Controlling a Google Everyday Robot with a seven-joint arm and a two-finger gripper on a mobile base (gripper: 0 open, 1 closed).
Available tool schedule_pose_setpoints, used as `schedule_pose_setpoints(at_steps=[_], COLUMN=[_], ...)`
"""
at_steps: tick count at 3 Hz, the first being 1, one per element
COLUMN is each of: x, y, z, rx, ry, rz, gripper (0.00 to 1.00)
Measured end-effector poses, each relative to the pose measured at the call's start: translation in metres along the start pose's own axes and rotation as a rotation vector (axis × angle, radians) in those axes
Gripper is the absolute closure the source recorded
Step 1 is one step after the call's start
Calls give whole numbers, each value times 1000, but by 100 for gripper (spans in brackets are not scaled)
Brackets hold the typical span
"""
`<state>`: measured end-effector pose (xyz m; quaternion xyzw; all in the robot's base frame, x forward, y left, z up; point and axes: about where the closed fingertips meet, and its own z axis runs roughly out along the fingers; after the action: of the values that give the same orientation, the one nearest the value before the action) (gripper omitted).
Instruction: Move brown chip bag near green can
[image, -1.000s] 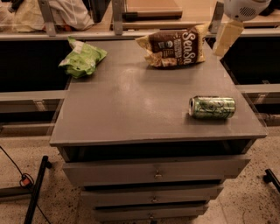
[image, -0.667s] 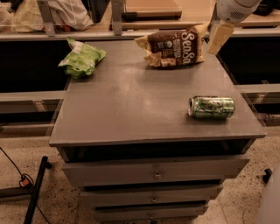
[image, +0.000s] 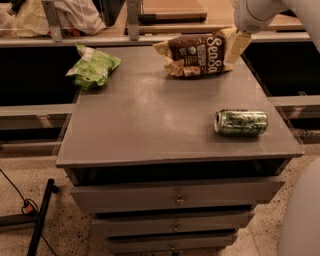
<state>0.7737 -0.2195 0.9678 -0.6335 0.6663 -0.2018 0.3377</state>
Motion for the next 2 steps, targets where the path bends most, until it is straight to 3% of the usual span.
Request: schedule_pose_setpoints(at_steps=[2], x=[-8], y=[6], z=[45], rx=[13], ry=[15], rz=[-35], gripper=[0])
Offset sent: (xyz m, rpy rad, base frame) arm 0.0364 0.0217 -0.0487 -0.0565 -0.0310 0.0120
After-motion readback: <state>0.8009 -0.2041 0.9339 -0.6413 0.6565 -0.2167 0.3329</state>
